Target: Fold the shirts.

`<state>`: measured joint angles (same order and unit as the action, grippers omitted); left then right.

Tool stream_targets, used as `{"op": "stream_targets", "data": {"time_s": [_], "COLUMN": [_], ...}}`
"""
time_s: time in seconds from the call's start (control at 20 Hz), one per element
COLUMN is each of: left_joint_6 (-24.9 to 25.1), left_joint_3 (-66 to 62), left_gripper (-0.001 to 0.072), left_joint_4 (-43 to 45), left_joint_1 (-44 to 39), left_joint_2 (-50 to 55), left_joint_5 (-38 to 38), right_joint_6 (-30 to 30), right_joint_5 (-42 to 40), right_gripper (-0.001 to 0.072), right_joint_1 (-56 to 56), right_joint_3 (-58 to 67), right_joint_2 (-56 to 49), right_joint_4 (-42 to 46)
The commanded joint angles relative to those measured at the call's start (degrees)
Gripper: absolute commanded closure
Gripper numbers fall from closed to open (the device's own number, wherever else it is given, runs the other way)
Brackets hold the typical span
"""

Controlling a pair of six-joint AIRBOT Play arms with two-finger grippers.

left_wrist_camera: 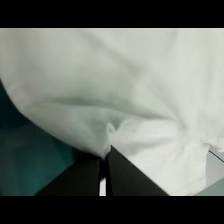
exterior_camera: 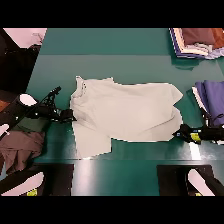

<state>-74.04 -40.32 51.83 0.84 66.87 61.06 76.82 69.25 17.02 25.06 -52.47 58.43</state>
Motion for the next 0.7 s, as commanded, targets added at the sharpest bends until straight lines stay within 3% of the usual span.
{"op": "stream_targets", "data": {"time_s": [0.0, 0.25, 0.45, 0.65], "left_joint_6": [0.07, -1.84, -2.21, -2.23], "left_joint_3": [-0.68, -12.28, -32.83, -55.52], "left_gripper": [0.068, 0.068, 0.0679, 0.0679], "left_joint_4": [0.07, 2.03, 2.34, 2.36], "left_joint_1": [-0.02, -0.02, -0.02, -0.02], "left_joint_2": [-0.11, -10.01, -20.87, -24.74], "left_joint_5": [0.22, 1.7, 1.99, 2.45], "right_joint_6": [-0.04, 0.35, 0.94, 0.94], "right_joint_5": [-2.84, -0.28, -2.27, -6.38], "right_gripper": [0.07, 0.0702, 0.0701, 0.0701], "right_joint_1": [-3.93, -6.47, -6.54, -6.54], "right_joint_3": [2.97, 18.88, 38.05, 56.22], "right_joint_2": [0.04, 4.07, 12.04, 16.5], "right_joint_4": [-0.17, -0.31, -0.17, 0.28]}}
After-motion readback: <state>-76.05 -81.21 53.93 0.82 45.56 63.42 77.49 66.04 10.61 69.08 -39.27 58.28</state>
